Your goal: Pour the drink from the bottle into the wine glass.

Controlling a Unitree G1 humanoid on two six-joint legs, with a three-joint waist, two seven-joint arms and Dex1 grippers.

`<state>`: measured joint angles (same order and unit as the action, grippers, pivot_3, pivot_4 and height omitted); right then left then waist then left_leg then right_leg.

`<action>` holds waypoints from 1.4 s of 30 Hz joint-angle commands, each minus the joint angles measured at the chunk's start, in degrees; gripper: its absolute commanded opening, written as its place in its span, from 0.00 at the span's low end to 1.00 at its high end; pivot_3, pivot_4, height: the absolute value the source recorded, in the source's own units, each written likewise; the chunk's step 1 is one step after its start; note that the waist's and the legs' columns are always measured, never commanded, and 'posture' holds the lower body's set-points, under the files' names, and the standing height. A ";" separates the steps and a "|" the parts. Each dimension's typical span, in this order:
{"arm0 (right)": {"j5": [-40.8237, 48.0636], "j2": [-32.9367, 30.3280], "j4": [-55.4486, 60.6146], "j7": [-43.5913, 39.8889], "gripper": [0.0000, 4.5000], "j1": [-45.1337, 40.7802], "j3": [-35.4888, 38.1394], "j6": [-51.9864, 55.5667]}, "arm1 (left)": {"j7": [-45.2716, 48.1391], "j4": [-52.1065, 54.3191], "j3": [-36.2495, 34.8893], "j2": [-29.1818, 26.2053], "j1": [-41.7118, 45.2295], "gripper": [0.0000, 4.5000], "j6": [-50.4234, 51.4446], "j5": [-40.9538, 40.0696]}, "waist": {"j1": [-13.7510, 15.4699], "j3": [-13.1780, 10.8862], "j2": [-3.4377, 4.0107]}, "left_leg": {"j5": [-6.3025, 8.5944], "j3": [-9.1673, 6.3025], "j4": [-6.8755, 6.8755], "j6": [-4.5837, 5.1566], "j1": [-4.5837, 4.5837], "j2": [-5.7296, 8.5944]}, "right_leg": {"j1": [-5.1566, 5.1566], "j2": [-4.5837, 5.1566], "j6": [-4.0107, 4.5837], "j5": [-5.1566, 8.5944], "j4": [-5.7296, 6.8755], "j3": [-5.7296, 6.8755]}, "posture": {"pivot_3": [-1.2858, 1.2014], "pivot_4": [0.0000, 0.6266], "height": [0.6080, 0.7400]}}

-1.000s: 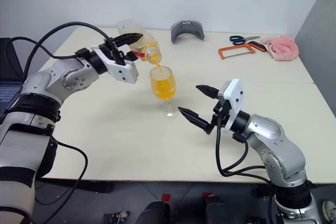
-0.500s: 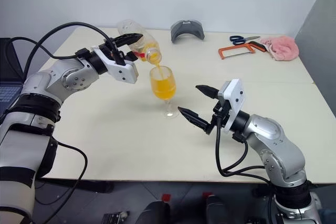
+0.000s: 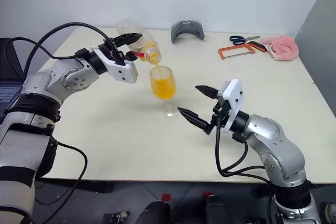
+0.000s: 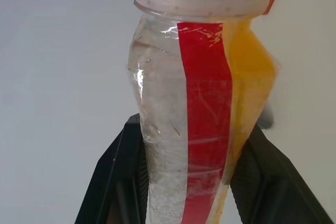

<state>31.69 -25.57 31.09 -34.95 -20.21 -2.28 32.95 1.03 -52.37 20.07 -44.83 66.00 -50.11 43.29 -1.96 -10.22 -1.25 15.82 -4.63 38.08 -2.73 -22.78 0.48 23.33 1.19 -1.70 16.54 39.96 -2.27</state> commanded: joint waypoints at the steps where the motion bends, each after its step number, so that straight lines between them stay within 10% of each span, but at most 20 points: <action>1: 0.60 0.15 1.40 -0.48 1.00 -0.37 0.32 -1.29 | 1.50 1.07 -1.66 0.07 1.11 0.37 1.10 -3.29 | 0.00 0.00 0.00 | 0.00 0.00 0.00 0.00 0.00 0.00 | 0.00 0.00 0.00 0.00 0.00 0.00 | 0.52 0.24 1.00; 10: -1.14 -0.05 0.78 -0.97 1.00 -0.74 -0.24 -3.57 | 10.07 3.93 -6.72 4.05 -4.18 0.37 6.39 -16.88 | -0.06 0.00 0.00 | 0.00 0.00 0.01 -0.01 0.01 -0.01 | 0.01 0.00 0.00 0.00 0.03 -0.01 | 0.52 0.24 1.00; 26: 0.59 -2.27 6.51 -0.27 1.00 -5.45 -6.70 7.86 | 22.70 30.35 -30.97 12.59 -26.33 0.37 53.35 -54.37 | -1.39 0.03 0.01 | -0.01 -0.35 0.08 -0.02 0.04 -0.14 | 0.01 0.02 0.01 0.00 0.12 -0.03 | 0.52 0.24 1.00; 42: -3.62 -2.87 3.42 -4.14 1.00 -9.82 -11.09 7.02 | 25.95 29.72 -38.47 14.34 -35.46 0.37 58.54 -62.55 | -0.76 0.11 -0.13 | -0.01 -0.45 0.11 -0.02 0.02 -0.14 | -0.03 0.11 0.01 -0.01 0.07 0.03 | 0.52 0.24 1.00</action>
<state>28.18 -28.38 33.42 -38.56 -28.79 -13.63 41.23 26.88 -23.11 -16.27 -29.98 30.45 9.75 -18.29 -2.72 -10.11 -1.39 15.81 -5.09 38.19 -2.75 -22.75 0.34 23.30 1.29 -1.69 16.54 40.03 -2.23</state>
